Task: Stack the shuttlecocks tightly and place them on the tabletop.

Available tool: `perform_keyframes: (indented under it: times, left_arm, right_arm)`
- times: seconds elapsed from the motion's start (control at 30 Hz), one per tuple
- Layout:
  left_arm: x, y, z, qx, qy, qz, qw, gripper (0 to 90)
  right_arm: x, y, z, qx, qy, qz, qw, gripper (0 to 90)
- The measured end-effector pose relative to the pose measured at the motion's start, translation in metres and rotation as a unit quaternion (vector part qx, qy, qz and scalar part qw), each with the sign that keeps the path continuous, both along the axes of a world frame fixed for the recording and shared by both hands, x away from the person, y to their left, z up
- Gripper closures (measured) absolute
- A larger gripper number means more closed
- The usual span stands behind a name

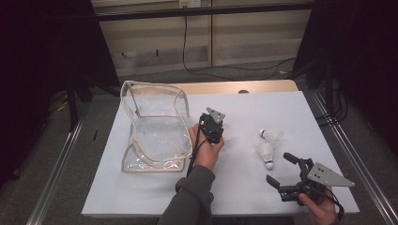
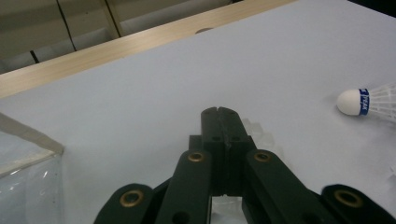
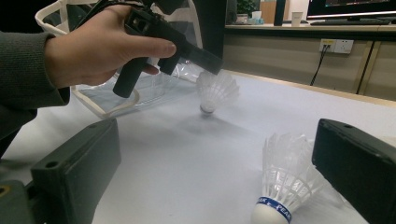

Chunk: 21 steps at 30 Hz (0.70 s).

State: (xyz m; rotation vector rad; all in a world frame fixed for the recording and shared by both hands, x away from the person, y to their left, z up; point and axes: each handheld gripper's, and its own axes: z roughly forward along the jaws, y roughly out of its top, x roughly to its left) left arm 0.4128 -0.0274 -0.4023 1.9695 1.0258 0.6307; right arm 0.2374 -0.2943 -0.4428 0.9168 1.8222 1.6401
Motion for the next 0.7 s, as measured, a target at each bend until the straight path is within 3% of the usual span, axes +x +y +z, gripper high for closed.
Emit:
perform_keyframes:
  times: [0.33, 0.7]
  left_arm:
    - [0.0028, 0.0049, 0.0043, -0.001, -0.002, 0.016, 0.9999, 90.0]
    - [0.0063, 0.0088, 0.0049, 0.017, 0.001, 0.045, 0.9988, 90.0]
  right_arm:
    - [-0.0004, -0.0003, 0.0001, 0.0, -0.001, 0.0, 1.0, 0.6]
    - [-0.0002, -0.0006, -0.0002, 0.001, -0.002, 0.0, 1.0, 0.7]
